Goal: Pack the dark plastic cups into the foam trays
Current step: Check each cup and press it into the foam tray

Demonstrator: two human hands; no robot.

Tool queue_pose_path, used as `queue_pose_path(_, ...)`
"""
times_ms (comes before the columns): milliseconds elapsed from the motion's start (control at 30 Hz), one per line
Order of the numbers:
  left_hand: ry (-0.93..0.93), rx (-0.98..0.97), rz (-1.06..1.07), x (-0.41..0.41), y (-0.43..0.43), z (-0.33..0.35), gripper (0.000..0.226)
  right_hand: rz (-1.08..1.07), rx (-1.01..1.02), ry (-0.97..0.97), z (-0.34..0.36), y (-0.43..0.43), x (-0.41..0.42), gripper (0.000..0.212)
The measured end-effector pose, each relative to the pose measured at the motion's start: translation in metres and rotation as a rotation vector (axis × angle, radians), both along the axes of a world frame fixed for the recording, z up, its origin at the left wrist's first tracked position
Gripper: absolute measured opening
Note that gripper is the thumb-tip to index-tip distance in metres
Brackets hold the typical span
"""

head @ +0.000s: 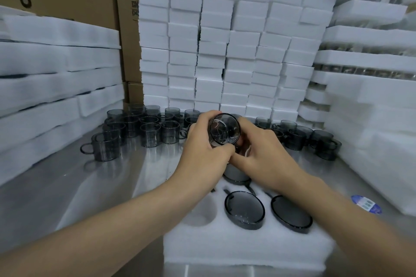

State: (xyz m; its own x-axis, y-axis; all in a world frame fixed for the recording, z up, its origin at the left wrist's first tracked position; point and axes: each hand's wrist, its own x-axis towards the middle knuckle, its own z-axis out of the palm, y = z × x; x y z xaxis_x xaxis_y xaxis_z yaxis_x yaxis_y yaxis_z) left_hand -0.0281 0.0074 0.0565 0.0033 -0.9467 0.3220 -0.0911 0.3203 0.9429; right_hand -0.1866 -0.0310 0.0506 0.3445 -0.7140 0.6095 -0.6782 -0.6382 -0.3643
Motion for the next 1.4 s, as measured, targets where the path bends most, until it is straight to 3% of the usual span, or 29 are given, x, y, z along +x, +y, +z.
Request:
queue_pose_path(1133,-0.043,0.025,-0.016,0.0004,-0.0010,-0.0004,0.060,-0.018,0.046,0.029,0.0006,0.0001,0.0017,0.051)
queue_pose_path(1400,-0.064,0.016,-0.020,0.0000,-0.0018,-0.0016,0.059,-0.022,0.066,0.036,-0.0011,-0.0019,-0.0012,0.042)
